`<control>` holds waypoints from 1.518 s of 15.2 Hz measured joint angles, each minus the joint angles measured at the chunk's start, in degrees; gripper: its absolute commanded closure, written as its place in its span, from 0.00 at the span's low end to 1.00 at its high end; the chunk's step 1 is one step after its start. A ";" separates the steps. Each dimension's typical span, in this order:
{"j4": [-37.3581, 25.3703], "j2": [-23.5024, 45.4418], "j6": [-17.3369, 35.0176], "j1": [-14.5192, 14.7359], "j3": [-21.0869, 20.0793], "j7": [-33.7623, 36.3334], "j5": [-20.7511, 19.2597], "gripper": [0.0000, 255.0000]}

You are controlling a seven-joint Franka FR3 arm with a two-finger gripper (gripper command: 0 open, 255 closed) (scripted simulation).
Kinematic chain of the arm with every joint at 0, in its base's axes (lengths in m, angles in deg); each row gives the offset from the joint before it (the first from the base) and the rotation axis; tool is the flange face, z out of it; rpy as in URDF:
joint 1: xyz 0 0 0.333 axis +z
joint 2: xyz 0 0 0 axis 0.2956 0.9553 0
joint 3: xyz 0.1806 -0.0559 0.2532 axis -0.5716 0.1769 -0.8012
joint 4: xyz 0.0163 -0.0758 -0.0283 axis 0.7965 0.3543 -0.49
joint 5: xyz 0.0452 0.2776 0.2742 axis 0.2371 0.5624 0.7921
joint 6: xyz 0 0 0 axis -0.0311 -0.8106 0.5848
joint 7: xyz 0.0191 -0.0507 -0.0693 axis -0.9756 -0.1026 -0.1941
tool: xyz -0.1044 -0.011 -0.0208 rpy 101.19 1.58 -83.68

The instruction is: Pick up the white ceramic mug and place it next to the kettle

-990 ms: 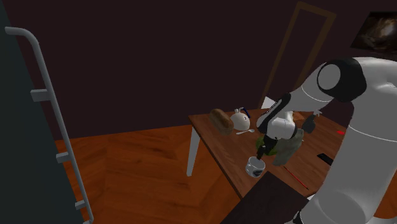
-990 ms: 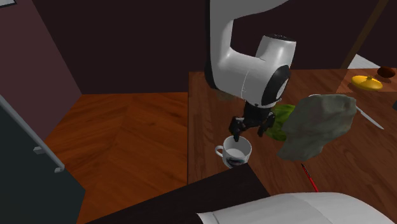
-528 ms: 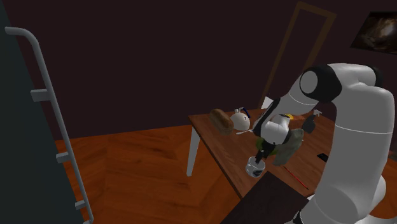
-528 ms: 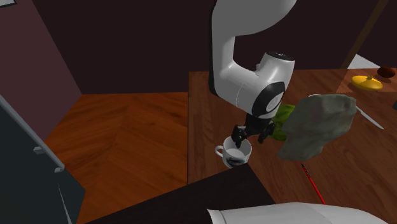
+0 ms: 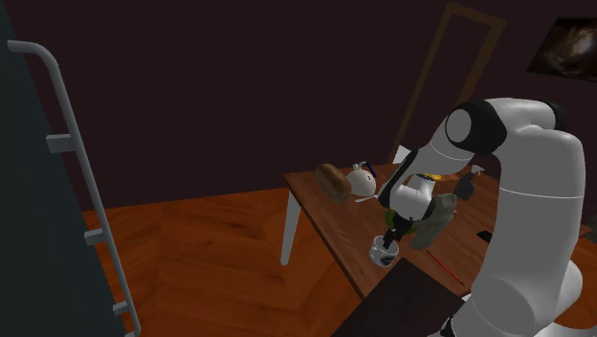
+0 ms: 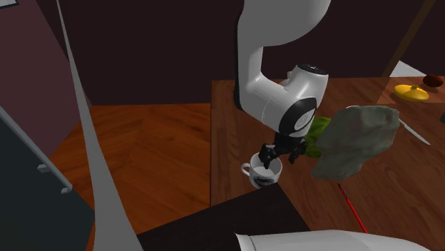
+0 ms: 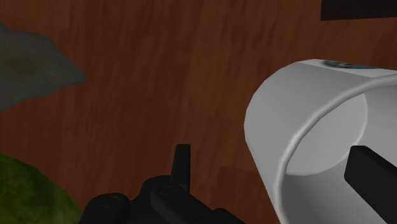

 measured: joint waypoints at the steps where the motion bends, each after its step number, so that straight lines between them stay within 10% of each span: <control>1: 0.00 0.00 0.00 0.00 0.00 0.00 0.00 1.00; 12: 0.15 -0.44 -0.28 0.36 0.46 0.38 -0.47 1.00; 23: 3.00 -10.14 -6.20 7.44 10.13 9.44 -12.60 1.00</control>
